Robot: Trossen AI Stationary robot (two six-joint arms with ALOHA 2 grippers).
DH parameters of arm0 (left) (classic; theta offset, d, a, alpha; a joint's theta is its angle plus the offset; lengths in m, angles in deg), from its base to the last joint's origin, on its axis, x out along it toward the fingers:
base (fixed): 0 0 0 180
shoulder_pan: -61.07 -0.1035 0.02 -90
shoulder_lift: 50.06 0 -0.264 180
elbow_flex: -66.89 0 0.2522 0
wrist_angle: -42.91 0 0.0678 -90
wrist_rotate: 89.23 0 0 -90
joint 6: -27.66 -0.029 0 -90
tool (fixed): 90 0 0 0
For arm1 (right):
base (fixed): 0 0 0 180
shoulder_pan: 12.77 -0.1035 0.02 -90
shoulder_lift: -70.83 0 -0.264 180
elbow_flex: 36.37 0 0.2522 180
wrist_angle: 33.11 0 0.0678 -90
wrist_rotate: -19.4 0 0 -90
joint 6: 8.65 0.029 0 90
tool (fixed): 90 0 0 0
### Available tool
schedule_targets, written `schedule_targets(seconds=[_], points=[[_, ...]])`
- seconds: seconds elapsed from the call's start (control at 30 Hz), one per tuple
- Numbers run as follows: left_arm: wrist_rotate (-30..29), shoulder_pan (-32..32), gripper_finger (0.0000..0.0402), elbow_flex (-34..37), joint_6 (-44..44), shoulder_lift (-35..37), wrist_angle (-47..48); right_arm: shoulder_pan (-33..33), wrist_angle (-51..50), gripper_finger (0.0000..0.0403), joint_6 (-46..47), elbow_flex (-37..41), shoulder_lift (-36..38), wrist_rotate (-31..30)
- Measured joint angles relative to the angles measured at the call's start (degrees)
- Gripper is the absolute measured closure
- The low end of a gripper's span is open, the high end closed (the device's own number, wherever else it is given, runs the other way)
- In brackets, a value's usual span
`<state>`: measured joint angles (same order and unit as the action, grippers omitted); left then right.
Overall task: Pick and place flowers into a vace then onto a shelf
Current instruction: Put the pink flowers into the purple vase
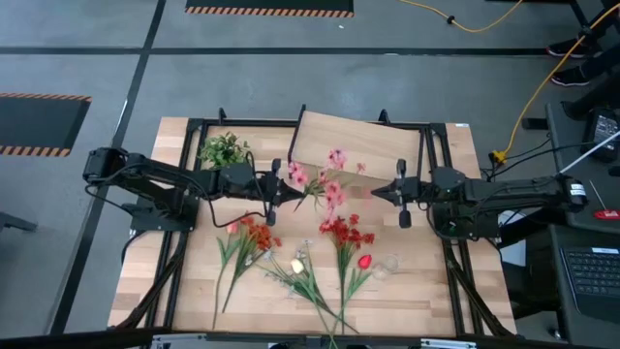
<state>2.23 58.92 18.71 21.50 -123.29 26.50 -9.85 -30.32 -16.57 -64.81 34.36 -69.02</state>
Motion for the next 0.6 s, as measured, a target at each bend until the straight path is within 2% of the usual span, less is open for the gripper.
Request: schedule_targets(seconds=[0.23,0.6], points=[[-0.13,0.02,0.0399,0.02,-0.21,-2.84,-8.89,-0.01,10.71,0.0391,-1.35,0.01,-5.42,1.14],[-0.11,-1.91,0.0399,-2.09,-0.25,-10.34,-15.48,-0.01,22.02,0.0382,-0.95,0.02,-15.84,1.14]])
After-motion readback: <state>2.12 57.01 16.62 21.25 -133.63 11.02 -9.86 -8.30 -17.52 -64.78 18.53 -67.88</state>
